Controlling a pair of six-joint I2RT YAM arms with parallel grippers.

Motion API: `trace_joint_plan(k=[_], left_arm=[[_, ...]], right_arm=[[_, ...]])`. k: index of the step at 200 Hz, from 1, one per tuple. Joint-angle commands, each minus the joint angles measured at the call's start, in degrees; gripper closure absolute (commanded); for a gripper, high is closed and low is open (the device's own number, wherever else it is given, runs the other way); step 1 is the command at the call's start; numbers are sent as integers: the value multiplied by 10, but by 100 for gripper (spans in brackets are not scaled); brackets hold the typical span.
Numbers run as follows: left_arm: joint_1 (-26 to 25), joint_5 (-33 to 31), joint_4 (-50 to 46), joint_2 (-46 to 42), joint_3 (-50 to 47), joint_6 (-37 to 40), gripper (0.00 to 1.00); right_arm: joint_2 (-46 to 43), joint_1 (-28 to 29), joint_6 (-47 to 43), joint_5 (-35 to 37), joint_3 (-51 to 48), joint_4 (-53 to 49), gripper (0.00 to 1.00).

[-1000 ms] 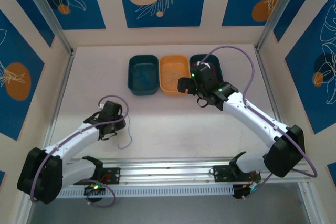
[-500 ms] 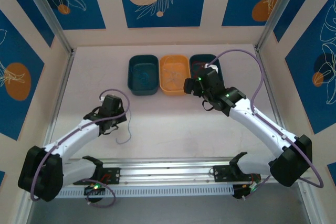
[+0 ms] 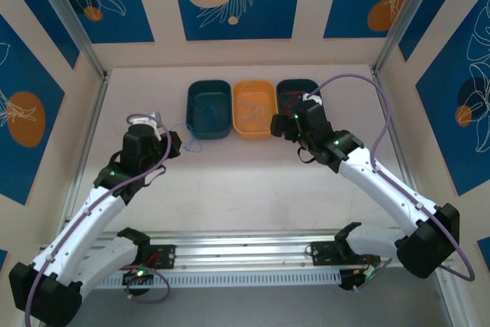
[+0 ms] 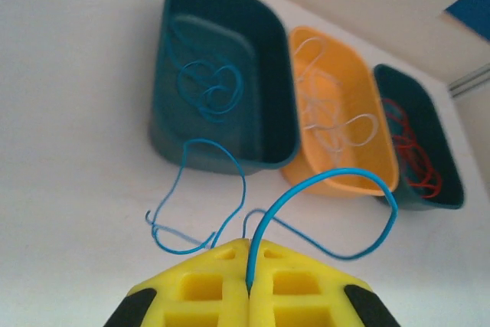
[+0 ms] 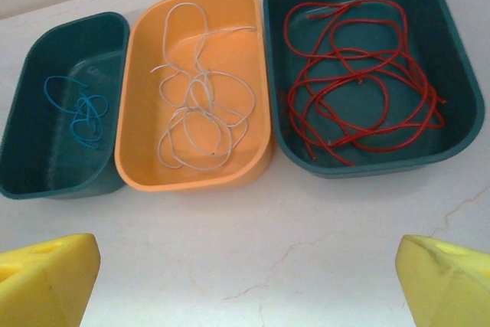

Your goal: Untangle the cables

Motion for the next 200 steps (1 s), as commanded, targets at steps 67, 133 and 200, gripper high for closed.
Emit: trace_joint_plan(k=[67,133,200], left_arm=[[12,102,83,22,59,-7,100],[18,94,137,106,158,30,100],[46,103,189,243,256,96,100]], right_arm=[[4,-2,-37,-154,-16,81,1],[-19,-5,-31,-117,-24,58,1],[-53,-8,-27,-82,-27,28,1]])
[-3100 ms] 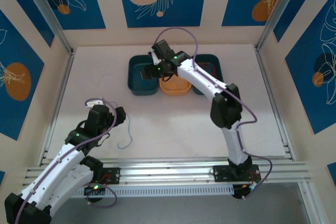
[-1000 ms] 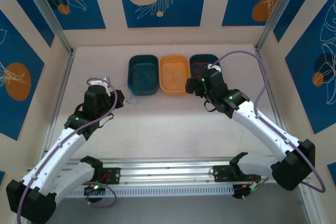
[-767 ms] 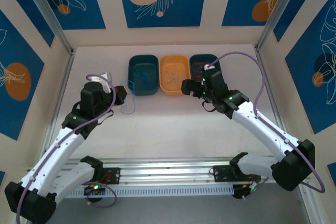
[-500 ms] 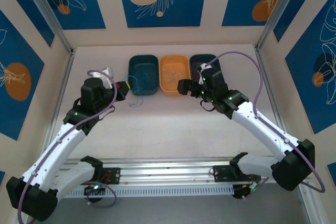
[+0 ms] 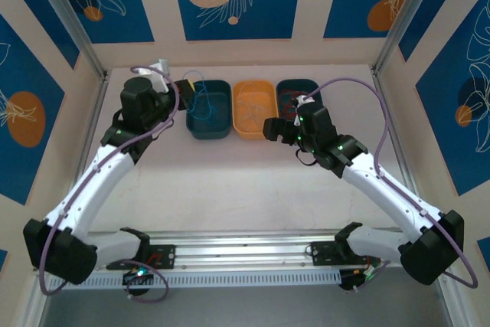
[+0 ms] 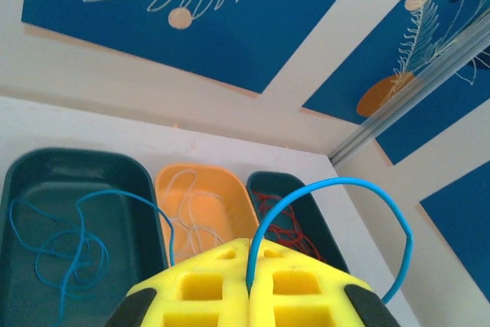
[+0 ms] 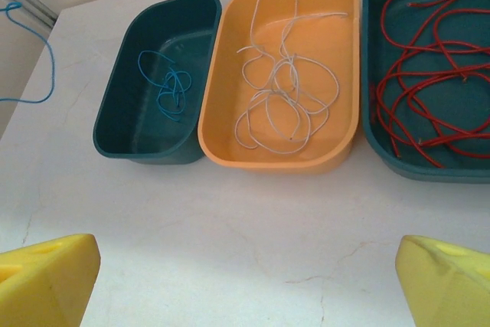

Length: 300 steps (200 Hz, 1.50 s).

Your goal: Untangle the cables

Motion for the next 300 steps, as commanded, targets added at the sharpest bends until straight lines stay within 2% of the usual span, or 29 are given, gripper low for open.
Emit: trace_joint_plan(k=[1,61,121,189,263,282,300], left_arm=[[19,9,32,41,41,41,100],[41,44,56,146,98,109,100],[49,89,23,236,150,185,100],[50,65,6,302,149,232,100],[46,16,-54,322,158,308,95],[44,1,-76,338,166,307,95],[41,16,-96,360,179,295,94]], right_arm=[[-22,-3,0,28,-1,-21,1],[-74,-4,4,88,0,-70,1],[-133,-4,22,125,-21,-96,1],[-162,-4,25,134,-30,-110,1],[-162,-4,27,136,-36,-105,1],[-160,-4,26,133,-35,-105,1],[-159,-4,23,132,-31,-109,1]])
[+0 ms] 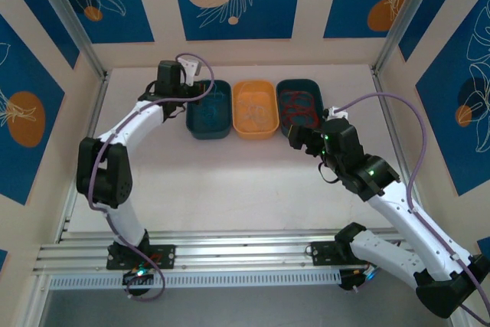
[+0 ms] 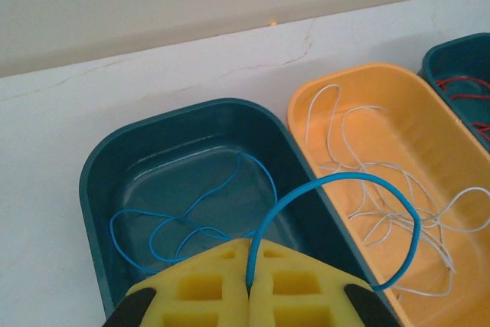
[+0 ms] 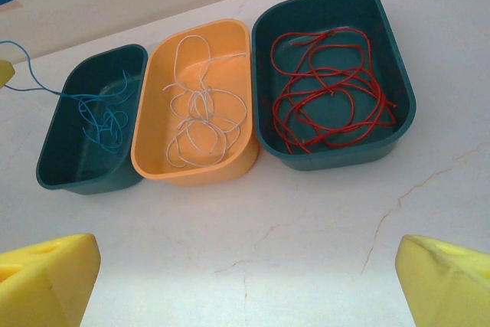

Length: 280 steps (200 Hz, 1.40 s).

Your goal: Untangle the cables

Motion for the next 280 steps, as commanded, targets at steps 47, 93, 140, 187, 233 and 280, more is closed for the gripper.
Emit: trace_joint_plan(k=[47,93,140,187,233,280], left_arm=[[-8,-36,-133,102,91,-41,92],[-17,-38,-170,151,127,-48,87],[-20,-43,-197,178,149,-56,86],[-21,-62,-183,122,125,-62,58],[-21,-73,-165,31,75,-64,22],[-20,-119,-141,-95,-22,-76,0]], right_arm=[[-10,-4,5,18,8,-22,1],[-16,-4,9,20,0,-21,1],[-18,-4,4,24,4,-29,1],[-24,-5,0,32,8,-31,1],[-23,-9,-7,33,12,-28,1],[-23,-15,-9,37,18,-39,1]])
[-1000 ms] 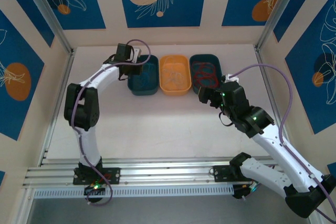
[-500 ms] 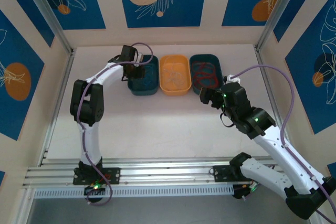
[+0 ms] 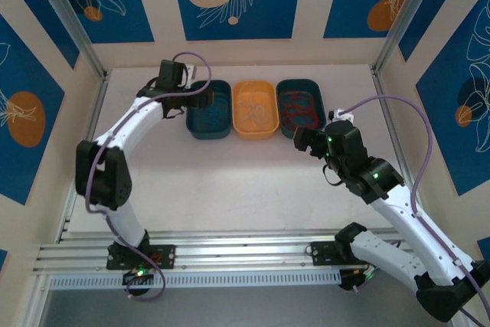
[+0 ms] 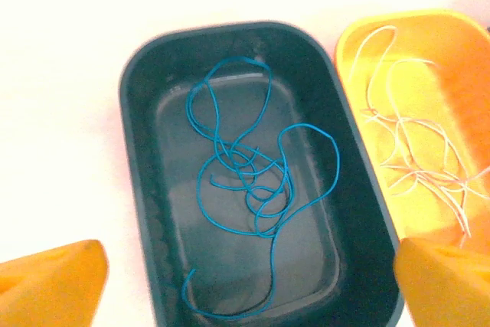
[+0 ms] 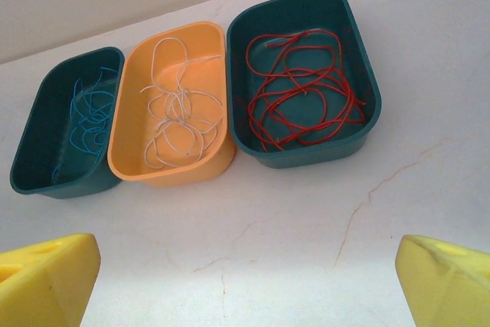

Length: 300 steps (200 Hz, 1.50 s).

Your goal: Untangle the cables

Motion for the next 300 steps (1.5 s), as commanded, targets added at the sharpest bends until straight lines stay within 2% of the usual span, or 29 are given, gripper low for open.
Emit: trace_joint_plan(k=[1,58,105,154,173,208,250,300], left_arm=[[-3,-43,13,-64,-53,-9,0],[-2,-174,67,-290,-264,-50,0],[-1,-251,118,-482,-442,-76,0],[0,-344,166,-601,-567,-61,0],[0,-380,209,-618,-607,-26,0],[7,-395,277,-611,-653,20,0],[38,-322,372,-545,-681,32,0],[72,-234,484,-427,-676,67,0]], right_arm=[[-6,-5,-6,16,17,-10,1],[-10,-19,-9,31,7,-25,1],[-26,-35,-17,57,-37,3,1],[-38,-95,-45,65,-103,66,1],[-40,-138,-59,42,-133,101,1],[-53,-202,-104,-9,-207,203,1],[-49,-269,-124,-65,-251,267,1],[-47,-296,-182,-86,-305,371,1]])
